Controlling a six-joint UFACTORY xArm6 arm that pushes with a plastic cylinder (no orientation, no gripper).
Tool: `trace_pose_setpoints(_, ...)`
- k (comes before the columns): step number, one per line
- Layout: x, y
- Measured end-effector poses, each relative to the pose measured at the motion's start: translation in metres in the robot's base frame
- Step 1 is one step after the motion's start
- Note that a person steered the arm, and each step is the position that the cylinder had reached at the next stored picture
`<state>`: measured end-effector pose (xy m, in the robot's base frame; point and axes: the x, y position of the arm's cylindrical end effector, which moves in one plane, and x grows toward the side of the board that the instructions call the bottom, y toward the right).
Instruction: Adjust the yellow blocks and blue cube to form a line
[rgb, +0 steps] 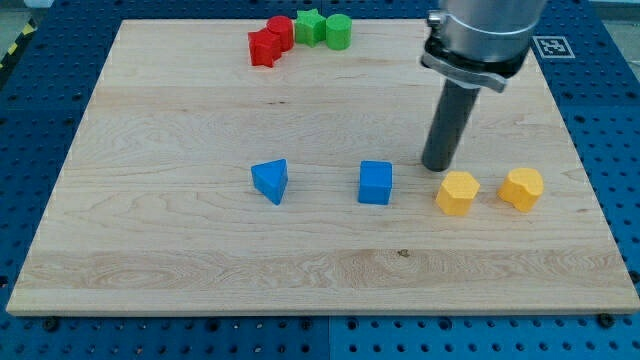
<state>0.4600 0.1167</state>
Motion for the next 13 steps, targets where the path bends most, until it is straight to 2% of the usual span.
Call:
trace_pose_setpoints(1, 0.000, -0.030)
trace_pose_setpoints(5, 0.000, -0.058)
trace_pose_setpoints(11, 0.016, -0.063)
trace_pose_setpoints(13, 0.014, -0.105)
